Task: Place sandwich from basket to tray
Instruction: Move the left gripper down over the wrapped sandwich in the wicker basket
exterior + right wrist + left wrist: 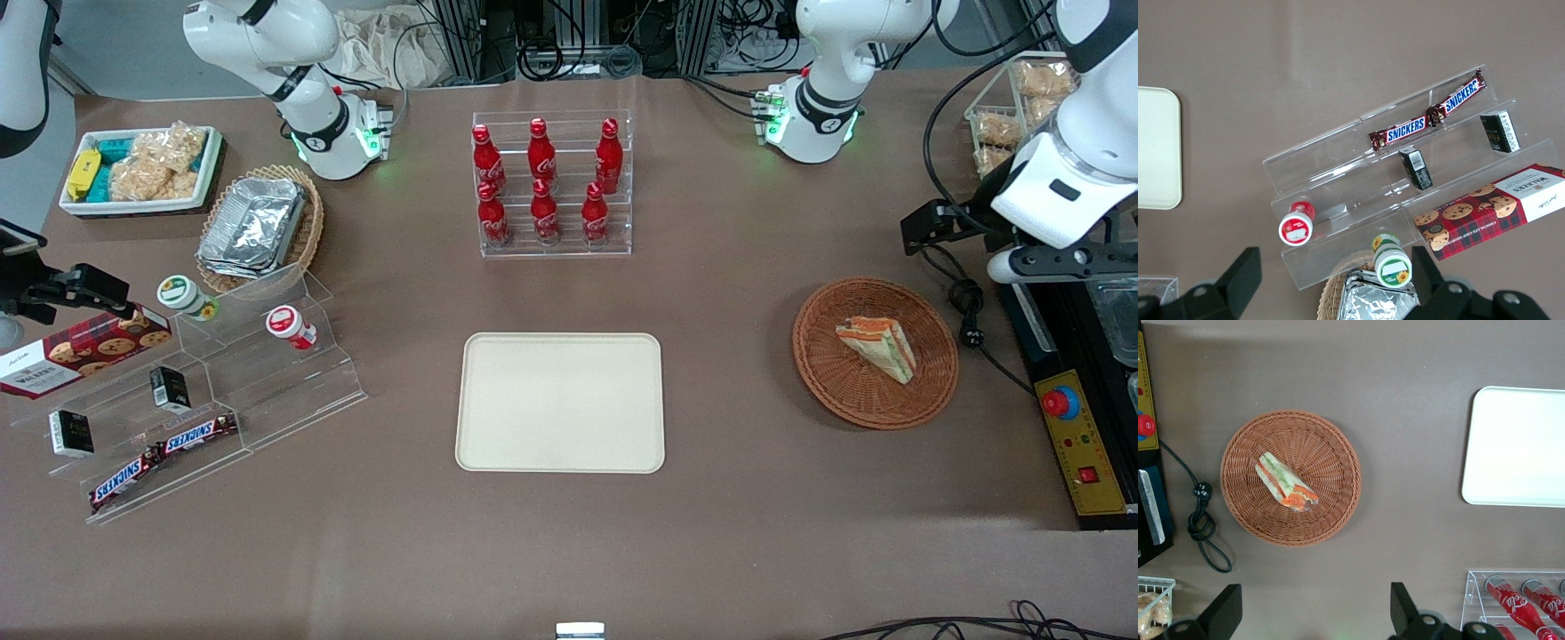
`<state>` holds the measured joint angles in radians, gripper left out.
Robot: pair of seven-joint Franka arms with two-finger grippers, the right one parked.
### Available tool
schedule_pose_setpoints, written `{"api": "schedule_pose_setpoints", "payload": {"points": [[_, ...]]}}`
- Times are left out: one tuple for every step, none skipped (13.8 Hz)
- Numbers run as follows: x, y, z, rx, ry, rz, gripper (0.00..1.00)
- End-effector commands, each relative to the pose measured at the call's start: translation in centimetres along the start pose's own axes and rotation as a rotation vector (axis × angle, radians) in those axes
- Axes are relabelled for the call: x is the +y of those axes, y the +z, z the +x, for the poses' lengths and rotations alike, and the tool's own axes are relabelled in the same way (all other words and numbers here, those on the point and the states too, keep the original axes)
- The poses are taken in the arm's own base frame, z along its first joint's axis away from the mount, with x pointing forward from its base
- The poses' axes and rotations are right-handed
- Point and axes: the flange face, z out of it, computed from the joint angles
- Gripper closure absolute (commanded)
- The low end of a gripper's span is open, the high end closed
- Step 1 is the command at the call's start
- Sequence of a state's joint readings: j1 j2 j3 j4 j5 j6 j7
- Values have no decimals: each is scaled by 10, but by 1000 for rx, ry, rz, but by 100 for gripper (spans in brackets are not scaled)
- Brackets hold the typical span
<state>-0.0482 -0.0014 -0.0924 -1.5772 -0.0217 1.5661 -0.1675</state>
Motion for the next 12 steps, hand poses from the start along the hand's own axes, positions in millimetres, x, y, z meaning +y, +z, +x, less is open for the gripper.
{"api": "schedule_pose_setpoints", "payload": {"points": [[-2, -5, 5, -6, 2, 27, 0], [-3, -3, 5, -8, -12, 29, 0], [-4, 0, 6, -15, -36, 32, 0], [-6, 8, 6, -32, -119, 37, 0], [-13, 19, 3, -58, -221, 44, 0], [-22, 32, 2, -83, -277, 39, 0], [-33, 49, 2, -108, -302, 42, 0], [-49, 63, 2, -107, -337, 38, 0], [-64, 87, 1, -119, -382, 39, 0], [-67, 109, 1, -118, -401, 49, 0], [-70, 134, -2, -120, -428, 60, 0], [-70, 158, -3, -103, -453, 59, 0]]}}
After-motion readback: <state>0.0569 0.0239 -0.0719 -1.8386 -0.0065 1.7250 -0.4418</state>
